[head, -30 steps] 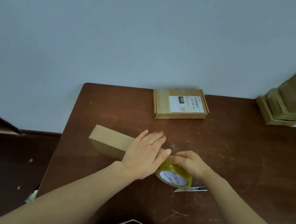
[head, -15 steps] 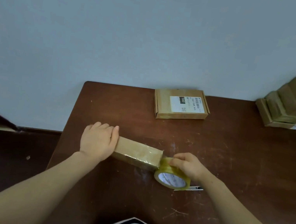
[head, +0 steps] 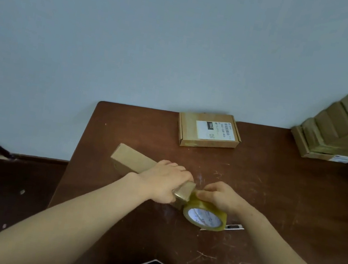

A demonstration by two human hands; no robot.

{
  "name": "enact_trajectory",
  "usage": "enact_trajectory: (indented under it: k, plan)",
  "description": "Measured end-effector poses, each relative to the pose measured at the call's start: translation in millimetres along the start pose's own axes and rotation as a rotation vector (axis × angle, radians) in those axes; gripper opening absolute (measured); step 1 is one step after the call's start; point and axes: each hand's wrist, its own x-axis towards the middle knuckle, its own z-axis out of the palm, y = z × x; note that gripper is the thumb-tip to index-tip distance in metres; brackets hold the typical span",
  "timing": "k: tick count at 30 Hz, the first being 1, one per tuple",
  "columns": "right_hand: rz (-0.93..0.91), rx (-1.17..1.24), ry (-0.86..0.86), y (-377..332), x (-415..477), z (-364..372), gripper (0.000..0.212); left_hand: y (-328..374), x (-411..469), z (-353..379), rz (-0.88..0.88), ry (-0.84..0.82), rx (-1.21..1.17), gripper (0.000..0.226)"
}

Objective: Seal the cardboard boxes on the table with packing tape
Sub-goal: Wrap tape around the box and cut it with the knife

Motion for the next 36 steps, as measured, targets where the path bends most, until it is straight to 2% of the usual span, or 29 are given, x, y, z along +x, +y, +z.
enact_trajectory:
  k: [2, 5, 7, 9, 13, 15, 17, 19, 20, 21, 24, 25, 27, 29, 34, 36]
  plan:
    - [-0.085, 0.039, 0.012, -24, -20, -27, 0.027, -9, -6, -18, -0.066, 0.096, -0.303, 0.058]
    - [-0.369, 0.364, 0.076, -67, -54, -72, 0.026, -21, -25, -48, -0.144, 0.265, -0.829, 0.062]
    - [-0.591, 0.486, 0.036, -97, -66, -89, 0.042, -28, -35, -58, -0.044, 0.368, -1.274, 0.059]
    - [-0.688, 0.538, -0.011, -126, -64, -87, 0.046, -34, -39, -54, 0.011, 0.446, -1.500, 0.056]
    - [-0.579, 0.471, -0.010, -160, -37, -48, 0.047, -48, -42, -28, -0.186, 0.551, -1.479, 0.057]
    - [-0.526, 0.502, -0.017, -167, -23, -29, 0.050, -54, -46, -17, -0.262, 0.627, -1.587, 0.053]
    - [-0.512, 0.505, 0.044, -177, -14, -18, 0.048, -58, -47, -14, -0.224, 0.719, -1.792, 0.056]
    - [-0.493, 0.484, 0.127, -189, -7, -14, 0.047, -56, -46, -15, -0.082, 0.793, -2.006, 0.045]
    - [-0.480, 0.471, 0.160, -193, -5, -14, 0.047, -54, -43, -16, -0.071, 0.844, -2.040, 0.034]
    - [-0.467, 0.457, 0.178, -196, -3, -14, 0.048, -52, -38, -17, -0.145, 0.906, -2.002, 0.031]
    - [-0.455, 0.379, 0.134, -199, -4, -15, 0.056, -51, -15, -20, -0.579, 1.128, -1.702, 0.037]
    - [-0.435, 0.339, 0.120, -200, -6, -14, 0.058, -51, -8, -20, -0.653, 1.207, -1.660, 0.037]
    - [-0.353, 0.301, 0.143, -204, -11, -18, 0.054, -54, -1, -18, -0.679, 1.300, -1.629, 0.041]
    - [-0.300, 0.234, 0.217, -208, -20, -33, 0.050, -57, 2, -14, -0.621, 1.352, -1.552, 0.047]
    - [-0.237, -0.357, 0.406, -192, -46, -83, 0.058, -66, 2, -9, -0.631, 1.366, -1.473, 0.046]
    - [-0.164, -0.425, 0.380, -173, -49, -87, 0.058, -63, 4, -8, -0.607, 1.337, -1.462, 0.048]
